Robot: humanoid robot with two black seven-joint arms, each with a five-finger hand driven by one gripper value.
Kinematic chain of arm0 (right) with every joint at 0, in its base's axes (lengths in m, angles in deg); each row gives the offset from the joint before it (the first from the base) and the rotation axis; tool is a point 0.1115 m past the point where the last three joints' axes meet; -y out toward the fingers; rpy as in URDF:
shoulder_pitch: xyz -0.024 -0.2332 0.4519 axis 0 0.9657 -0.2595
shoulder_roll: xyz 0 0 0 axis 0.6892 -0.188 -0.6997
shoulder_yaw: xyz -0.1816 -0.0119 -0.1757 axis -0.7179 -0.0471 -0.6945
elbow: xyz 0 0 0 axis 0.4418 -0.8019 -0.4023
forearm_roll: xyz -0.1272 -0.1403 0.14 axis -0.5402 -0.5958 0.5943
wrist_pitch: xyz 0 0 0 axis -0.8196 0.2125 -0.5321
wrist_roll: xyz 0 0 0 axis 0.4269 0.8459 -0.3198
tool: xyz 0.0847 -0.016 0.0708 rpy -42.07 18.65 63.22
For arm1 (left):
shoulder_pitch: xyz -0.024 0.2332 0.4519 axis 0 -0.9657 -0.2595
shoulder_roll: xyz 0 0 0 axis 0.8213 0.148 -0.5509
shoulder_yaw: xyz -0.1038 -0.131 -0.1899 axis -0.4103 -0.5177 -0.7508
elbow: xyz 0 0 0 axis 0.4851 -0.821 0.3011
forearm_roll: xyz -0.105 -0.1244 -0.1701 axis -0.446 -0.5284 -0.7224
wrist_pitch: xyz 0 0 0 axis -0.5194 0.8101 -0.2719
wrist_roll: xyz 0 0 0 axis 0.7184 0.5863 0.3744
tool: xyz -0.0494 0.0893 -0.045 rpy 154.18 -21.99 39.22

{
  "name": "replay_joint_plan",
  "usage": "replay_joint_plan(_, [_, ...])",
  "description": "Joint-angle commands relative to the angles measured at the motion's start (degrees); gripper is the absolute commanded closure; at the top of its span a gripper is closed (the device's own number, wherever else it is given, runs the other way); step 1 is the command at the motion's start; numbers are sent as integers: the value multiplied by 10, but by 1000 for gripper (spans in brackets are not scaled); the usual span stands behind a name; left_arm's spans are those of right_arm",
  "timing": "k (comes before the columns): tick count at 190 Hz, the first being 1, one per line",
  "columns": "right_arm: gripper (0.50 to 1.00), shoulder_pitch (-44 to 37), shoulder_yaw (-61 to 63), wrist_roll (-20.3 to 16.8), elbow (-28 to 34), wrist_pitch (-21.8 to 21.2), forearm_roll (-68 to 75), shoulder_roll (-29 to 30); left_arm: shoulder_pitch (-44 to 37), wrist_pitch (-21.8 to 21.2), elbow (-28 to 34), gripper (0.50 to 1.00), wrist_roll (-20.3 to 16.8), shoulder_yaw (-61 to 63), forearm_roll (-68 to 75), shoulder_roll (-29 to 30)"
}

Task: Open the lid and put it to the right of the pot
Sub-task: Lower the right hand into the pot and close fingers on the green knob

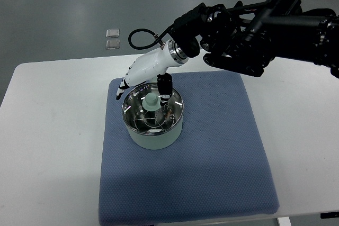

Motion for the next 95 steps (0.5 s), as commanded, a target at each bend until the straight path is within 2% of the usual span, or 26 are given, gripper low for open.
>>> replay_joint_plan(1, [587, 2, -1, 1, -2, 6, -2, 0, 0, 0, -1, 500, 0, 0, 0, 0])
replay_joint_plan(57, [615, 3, -4, 2, -7, 14, -2, -3, 0, 0, -1, 500, 0, 0, 0, 0])
replay_joint_plan(75, [640, 3, -11, 2, -6, 14, -2, -5, 0, 0, -1, 500, -1, 0, 0, 0])
replay_joint_plan(80, [664, 3, -13, 2, -6, 14, -2, -5, 0, 0, -1, 500, -1, 0, 0, 0])
replay_joint_plan(90, [664, 3, -13, 2, -6, 14, -2, -5, 0, 0, -1, 500, -1, 0, 0, 0])
replay_joint_plan(91, [689, 2, -16, 2, -6, 13, -1, -5, 0, 0, -1, 500, -1, 1, 0, 0])
replay_joint_plan(95, [699, 2, -16, 2, -6, 9, -1, -5, 0, 0, -1, 500, -1, 0, 0, 0])
